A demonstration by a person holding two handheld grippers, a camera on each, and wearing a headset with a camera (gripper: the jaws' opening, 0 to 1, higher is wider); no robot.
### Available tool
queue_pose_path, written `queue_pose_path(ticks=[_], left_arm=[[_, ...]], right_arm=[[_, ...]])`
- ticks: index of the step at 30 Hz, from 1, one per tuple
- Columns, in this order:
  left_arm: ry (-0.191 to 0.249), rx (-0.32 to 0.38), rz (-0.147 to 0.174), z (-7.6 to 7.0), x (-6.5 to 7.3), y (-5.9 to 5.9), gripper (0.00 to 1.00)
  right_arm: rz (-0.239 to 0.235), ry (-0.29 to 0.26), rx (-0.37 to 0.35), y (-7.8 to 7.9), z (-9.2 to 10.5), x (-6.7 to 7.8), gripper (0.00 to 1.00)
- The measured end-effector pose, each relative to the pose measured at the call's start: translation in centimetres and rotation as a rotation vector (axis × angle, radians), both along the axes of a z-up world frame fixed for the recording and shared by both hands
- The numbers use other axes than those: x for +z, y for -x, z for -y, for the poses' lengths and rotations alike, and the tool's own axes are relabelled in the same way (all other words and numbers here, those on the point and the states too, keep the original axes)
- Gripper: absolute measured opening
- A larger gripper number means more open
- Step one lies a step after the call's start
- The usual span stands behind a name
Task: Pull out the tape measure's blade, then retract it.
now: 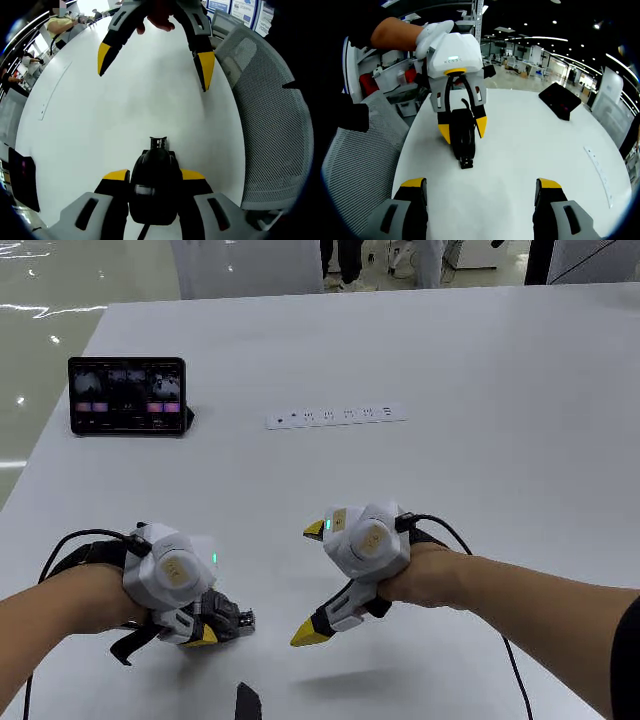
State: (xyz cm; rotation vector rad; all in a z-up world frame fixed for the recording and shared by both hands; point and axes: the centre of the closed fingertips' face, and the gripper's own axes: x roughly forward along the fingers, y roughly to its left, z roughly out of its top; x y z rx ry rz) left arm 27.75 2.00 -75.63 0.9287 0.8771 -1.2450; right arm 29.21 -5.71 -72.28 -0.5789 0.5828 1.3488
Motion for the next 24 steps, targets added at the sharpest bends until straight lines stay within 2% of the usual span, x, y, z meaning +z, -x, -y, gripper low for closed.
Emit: queue_pose_path(ticks=[4, 10, 15, 19, 24], left_arm=[[0.014, 0.006, 0.007, -0.1, 0.2, -0.3, 0.33], [0.036, 0.015, 0.014, 0.0, 0.3, -0.5, 0.33], [0.043, 0.012, 0.0, 0.0, 0.3, -0.6, 0.33], [0.054, 0.016, -0.014, 0.0, 0.3, -0.7, 0.33], [0.05, 0.001, -0.003, 0.1, 0.3, -0.6, 0.33]], right_arm=[[-0.016, 0.006, 0.019, 0.2, -1.1, -0.7, 0.82], [-0.046, -0.006, 0.039, 0.6, -2.7, -1.2, 0.69], [-0.055, 0.02, 0.084, 1.2, -3.7, -2.4, 0.6], [-0.089, 0.034, 0.086, 1.6, -4.4, -3.4, 0.54], [-0.082, 0.05, 0.131, 2.1, -4.5, -4.4, 0.45]])
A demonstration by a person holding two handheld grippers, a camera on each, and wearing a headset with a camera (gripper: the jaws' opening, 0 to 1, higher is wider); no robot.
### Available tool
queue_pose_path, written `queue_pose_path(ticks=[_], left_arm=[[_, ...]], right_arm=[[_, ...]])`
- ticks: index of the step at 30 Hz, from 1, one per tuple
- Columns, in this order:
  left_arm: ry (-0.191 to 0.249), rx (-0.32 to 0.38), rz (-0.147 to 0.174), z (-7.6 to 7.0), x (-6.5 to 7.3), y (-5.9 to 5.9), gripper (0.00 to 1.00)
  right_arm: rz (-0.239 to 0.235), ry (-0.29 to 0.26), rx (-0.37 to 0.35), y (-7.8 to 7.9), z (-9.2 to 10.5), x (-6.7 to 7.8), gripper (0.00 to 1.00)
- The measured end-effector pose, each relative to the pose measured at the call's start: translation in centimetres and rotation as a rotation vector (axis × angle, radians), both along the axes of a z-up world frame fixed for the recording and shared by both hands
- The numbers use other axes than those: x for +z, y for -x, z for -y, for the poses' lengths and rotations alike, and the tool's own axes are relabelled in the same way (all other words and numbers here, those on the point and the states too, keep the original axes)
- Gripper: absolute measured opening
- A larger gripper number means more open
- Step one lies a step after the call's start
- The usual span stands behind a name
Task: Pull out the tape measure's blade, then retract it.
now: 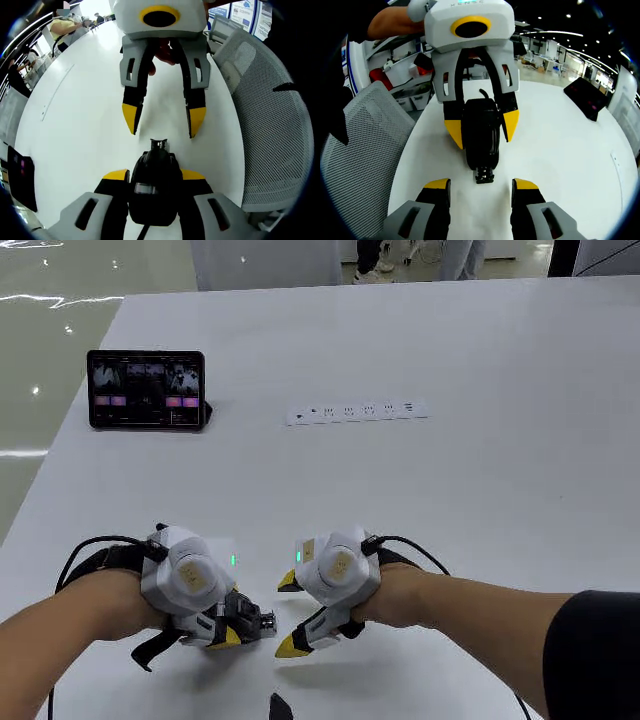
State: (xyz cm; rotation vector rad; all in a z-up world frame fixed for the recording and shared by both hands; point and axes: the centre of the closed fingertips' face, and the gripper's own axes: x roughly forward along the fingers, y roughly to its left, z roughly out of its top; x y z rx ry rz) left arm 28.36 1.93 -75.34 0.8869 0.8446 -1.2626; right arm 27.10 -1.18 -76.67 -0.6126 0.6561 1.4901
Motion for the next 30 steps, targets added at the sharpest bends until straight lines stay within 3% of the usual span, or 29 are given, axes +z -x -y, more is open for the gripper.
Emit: queue_pose_path(ticks=[12, 15, 17, 20, 25, 26, 27, 28, 30], left_arm=[[0.022, 0.013, 0.005, 0.0, 0.1, 0.0, 0.33], [0.026, 0.015, 0.007, 0.0, 0.1, 0.0, 0.33], [0.028, 0.015, 0.01, 0.0, 0.1, 0.0, 0.33], [0.028, 0.015, 0.03, 0.0, 0.0, -0.2, 0.34], [0.029, 0.015, 0.024, 0.0, 0.0, -0.2, 0.34], [0.03, 0.015, 0.025, 0.0, 0.0, -0.2, 0.34], [0.031, 0.014, 0.027, 0.1, 0.0, -0.2, 0.34], [0.032, 0.014, 0.028, 0.1, 0.0, -0.2, 0.34], [0.033, 0.015, 0.031, 0.0, 0.0, -0.2, 0.34]], right_arm=[[0.005, -0.019, 0.021, 0.1, -1.6, -0.3, 0.29], [0.013, 0.006, 0.033, 0.4, -1.6, -0.9, 0.18], [0.049, 0.009, 0.014, -0.2, -1.6, -0.9, 0.13], [0.05, 0.012, 0.019, -0.3, -1.7, -0.9, 0.12], [0.06, 0.034, 0.033, -0.2, -1.8, -1.2, 0.12], [0.053, 0.033, 0.027, -0.2, -1.9, -1.2, 0.13], [0.006, 0.028, -0.027, -0.3, -2.1, -1.2, 0.13], [0.028, 0.039, 0.002, -0.5, -2.0, -1.2, 0.13], [0.013, 0.05, -0.019, -0.3, -1.9, -1.3, 0.13]])
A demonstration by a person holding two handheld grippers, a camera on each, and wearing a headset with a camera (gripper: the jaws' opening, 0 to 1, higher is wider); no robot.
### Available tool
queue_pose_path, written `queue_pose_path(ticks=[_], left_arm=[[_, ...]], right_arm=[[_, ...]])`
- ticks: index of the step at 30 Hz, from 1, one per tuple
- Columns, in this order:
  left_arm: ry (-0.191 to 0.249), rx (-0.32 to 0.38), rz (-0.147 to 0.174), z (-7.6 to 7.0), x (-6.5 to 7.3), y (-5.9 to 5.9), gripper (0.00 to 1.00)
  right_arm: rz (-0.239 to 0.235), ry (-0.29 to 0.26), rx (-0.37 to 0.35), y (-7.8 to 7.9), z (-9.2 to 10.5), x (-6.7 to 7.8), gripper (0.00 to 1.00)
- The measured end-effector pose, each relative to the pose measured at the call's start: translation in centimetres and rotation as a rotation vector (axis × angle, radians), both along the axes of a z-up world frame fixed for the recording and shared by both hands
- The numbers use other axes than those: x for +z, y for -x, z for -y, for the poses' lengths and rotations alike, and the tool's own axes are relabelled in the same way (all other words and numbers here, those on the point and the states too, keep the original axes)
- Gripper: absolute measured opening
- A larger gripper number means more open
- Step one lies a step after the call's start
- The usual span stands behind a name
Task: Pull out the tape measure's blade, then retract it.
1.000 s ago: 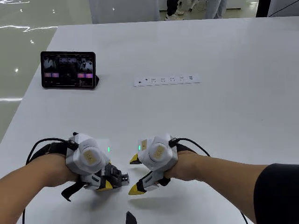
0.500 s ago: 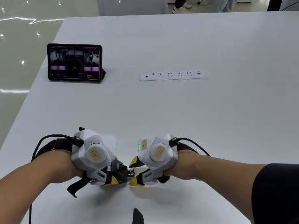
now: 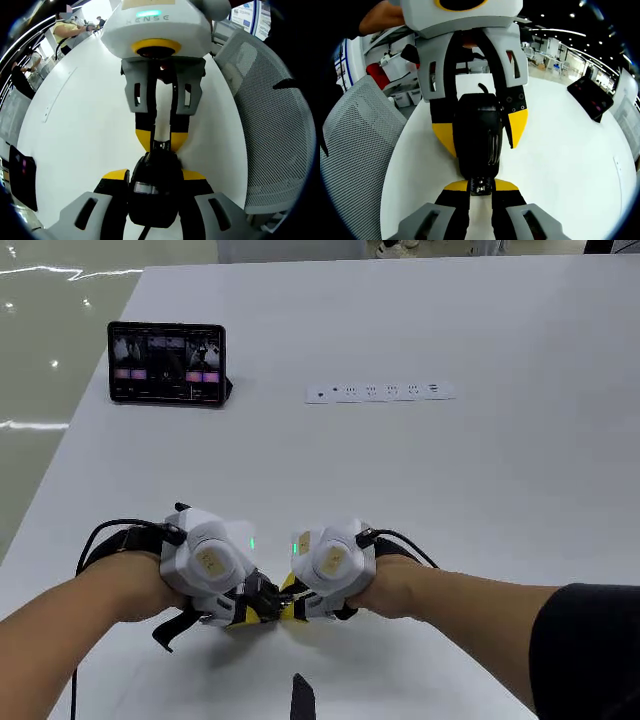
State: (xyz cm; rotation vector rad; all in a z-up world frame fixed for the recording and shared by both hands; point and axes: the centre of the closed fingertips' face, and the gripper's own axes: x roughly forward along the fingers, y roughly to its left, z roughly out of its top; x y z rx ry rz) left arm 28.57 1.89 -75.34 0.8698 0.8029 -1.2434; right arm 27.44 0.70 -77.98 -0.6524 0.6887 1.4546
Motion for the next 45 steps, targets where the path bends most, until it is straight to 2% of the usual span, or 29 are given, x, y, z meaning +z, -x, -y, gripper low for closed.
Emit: queue_pose_path(ticks=[3, 7, 9, 11, 29, 39, 45], left_arm=[[0.0, 0.0, 0.001, 0.0, 0.0, 0.0, 0.34], [0.003, 0.001, -0.005, 0.0, 0.0, 0.0, 0.34], [0.004, 0.001, -0.006, 0.0, 0.0, 0.0, 0.34], [0.002, 0.003, -0.006, 0.0, 0.0, 0.0, 0.34], [0.004, 0.012, 0.0, -0.2, 0.1, 0.0, 0.34], [0.01, 0.027, -0.008, -0.3, 0.1, -0.1, 0.34], [0.008, 0.027, -0.006, -0.2, 0.1, -0.1, 0.34]], right_arm=[[0.002, 0.007, 0.0, 0.0, 0.0, -0.1, 0.13], [-0.004, -0.011, 0.011, -0.1, 0.1, -0.1, 0.11], [0.021, -0.006, 0.028, 0.1, 0.0, -0.1, 0.11], [0.009, -0.006, 0.013, -0.1, 0.0, -0.1, 0.11], [0.024, 0.007, 0.022, -0.2, 0.2, -0.1, 0.1], [-0.022, 0.005, -0.018, -0.5, 1.5, -0.1, 0.1], [-0.016, 0.01, -0.015, -0.4, 2.0, -0.1, 0.1]])
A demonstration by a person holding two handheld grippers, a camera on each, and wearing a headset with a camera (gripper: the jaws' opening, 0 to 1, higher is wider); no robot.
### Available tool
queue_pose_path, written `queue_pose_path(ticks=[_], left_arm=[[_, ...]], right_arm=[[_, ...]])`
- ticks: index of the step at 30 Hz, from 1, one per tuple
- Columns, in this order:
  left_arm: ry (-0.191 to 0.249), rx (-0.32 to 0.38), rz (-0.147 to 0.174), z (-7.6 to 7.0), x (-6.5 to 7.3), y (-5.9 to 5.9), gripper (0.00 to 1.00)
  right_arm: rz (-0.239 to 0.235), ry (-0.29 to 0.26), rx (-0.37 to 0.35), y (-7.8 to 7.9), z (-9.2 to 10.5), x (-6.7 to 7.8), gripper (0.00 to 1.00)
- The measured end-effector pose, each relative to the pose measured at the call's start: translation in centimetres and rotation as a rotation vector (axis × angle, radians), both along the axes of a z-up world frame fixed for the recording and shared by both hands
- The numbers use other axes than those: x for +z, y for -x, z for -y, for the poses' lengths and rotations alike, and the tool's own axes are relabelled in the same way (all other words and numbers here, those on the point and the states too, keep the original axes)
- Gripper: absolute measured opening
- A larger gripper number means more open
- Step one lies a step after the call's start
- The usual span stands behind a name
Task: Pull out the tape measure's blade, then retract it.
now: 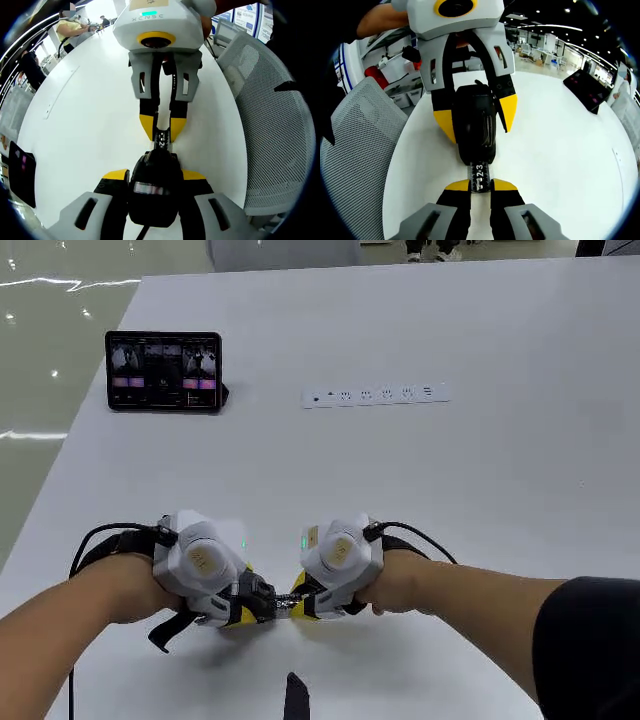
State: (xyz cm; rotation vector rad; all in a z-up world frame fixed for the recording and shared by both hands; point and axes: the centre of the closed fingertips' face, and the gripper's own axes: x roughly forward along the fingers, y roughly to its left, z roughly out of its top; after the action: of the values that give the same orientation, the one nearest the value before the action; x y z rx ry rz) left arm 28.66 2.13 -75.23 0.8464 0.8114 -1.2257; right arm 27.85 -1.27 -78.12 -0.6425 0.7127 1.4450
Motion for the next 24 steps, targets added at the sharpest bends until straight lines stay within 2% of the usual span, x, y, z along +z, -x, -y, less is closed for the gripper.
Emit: queue_pose_path(ticks=[14, 24], left_arm=[[0.002, 0.005, 0.0, 0.0, 0.0, 0.0, 0.34], [-0.001, 0.003, 0.001, 0.0, 0.0, 0.0, 0.34]], right_arm=[[0.017, 0.025, 0.013, 0.2, 1.1, 0.0, 0.1], [0.008, 0.03, 0.003, 0.2, 1.9, 0.0, 0.1]])
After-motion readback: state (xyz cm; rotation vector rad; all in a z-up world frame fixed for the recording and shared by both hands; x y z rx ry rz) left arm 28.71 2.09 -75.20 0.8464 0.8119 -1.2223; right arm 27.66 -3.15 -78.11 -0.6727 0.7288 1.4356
